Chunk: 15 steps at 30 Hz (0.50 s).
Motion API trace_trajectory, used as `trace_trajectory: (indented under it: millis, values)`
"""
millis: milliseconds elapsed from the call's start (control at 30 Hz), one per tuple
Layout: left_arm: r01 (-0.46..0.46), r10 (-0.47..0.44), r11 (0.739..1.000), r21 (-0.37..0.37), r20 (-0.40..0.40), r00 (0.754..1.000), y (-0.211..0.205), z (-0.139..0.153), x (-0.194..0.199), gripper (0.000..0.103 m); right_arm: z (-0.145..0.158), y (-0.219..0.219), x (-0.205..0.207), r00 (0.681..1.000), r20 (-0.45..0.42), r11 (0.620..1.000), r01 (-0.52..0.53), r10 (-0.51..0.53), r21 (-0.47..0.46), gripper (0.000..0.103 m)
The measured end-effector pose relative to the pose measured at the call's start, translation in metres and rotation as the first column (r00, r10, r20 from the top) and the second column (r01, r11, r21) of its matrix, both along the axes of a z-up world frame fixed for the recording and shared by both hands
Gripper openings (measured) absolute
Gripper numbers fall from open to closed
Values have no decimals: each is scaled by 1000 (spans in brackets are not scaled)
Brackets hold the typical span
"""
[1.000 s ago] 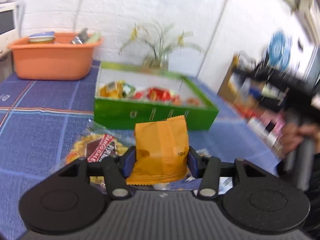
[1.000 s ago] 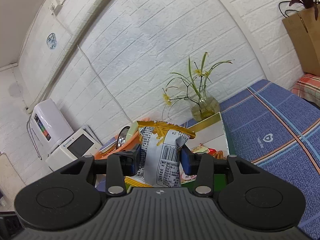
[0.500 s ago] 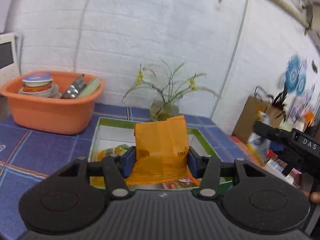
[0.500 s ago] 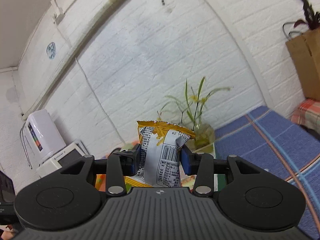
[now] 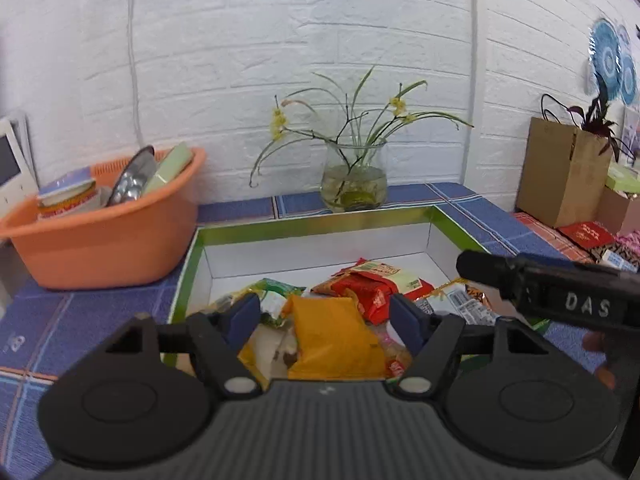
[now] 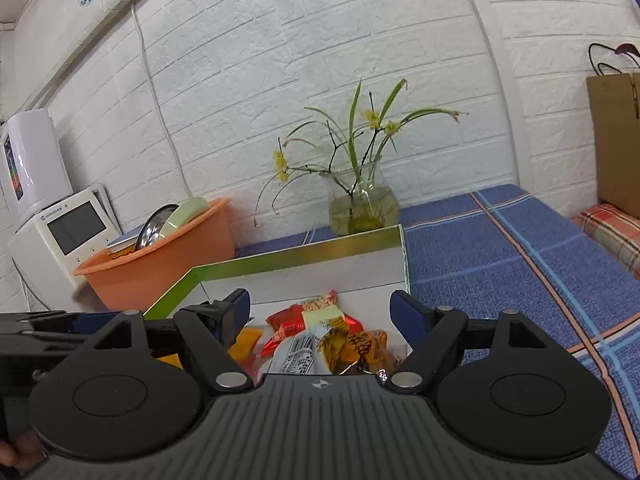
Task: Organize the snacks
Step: 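Carry both bags over the green box and open both tools to release, then grasp the brown-labeled clear bag with the right tool while the left tool grasps the chocolate-chip cookie packet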
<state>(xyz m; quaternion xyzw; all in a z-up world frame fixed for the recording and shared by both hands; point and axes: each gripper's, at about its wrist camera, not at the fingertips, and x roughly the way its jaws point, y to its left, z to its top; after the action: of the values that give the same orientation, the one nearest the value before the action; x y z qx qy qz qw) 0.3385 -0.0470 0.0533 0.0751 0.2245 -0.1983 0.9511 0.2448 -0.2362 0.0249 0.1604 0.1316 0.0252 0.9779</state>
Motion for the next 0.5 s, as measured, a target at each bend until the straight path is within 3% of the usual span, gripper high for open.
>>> trace_trajectory:
  millis: [67, 133, 167, 300, 433, 500]
  values:
    - [4, -7, 999, 52, 51, 999, 4, 7, -22, 78, 4, -3, -4, 1000, 9, 1000, 10, -10, 29, 103]
    - [17, -23, 998, 56, 101, 995, 13, 10, -49, 90, 9, -7, -7, 1000, 7, 997, 0, 0, 74, 103]
    - [25, -30, 998, 49, 116, 993, 18, 10, -62, 102, 11, -8, -9, 1000, 5, 995, -17, 16, 95, 103]
    - [100, -103, 994, 37, 107, 989, 29, -4, -105, 102, 24, -1, -16, 991, 2, 984, -130, 131, 118, 103]
    - [170, -174, 982, 83, 46, 984, 31, -30, -126, 103, 26, 10, -42, 972, -28, 972, -233, 234, 30, 103]
    - [217, -216, 975, 53, -22, 976, 37, -41, -124, 102, 15, 17, -56, 947, -81, 949, -314, 309, -44, 103]
